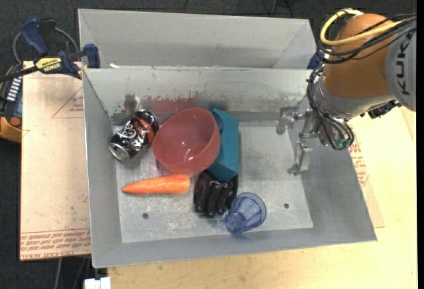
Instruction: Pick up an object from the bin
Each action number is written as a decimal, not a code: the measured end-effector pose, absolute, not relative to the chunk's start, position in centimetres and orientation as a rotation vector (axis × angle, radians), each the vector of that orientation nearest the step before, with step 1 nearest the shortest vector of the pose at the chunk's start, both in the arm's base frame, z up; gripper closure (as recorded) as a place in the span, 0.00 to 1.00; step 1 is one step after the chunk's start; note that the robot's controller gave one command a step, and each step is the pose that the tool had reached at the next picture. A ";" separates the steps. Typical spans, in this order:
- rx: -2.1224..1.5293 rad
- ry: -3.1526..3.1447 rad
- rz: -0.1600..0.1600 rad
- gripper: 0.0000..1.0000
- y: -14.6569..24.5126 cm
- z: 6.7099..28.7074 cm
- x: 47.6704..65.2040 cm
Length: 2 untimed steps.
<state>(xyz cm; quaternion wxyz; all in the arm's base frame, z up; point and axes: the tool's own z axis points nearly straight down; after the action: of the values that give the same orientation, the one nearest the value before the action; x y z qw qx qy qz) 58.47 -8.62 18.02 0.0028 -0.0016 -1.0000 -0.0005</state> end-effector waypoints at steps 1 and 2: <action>0.000 -3.143 0.000 0.00 -8.6 18.5 58.6; 0.339 -3.115 -0.009 0.00 -1.3 15.9 54.7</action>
Offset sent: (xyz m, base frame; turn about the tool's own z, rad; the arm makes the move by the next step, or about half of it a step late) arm -0.0368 0.0695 -0.0202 -0.2181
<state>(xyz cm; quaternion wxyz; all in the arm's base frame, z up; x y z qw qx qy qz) 54.73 -1.28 15.86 0.0040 0.1082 -0.9941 -0.0029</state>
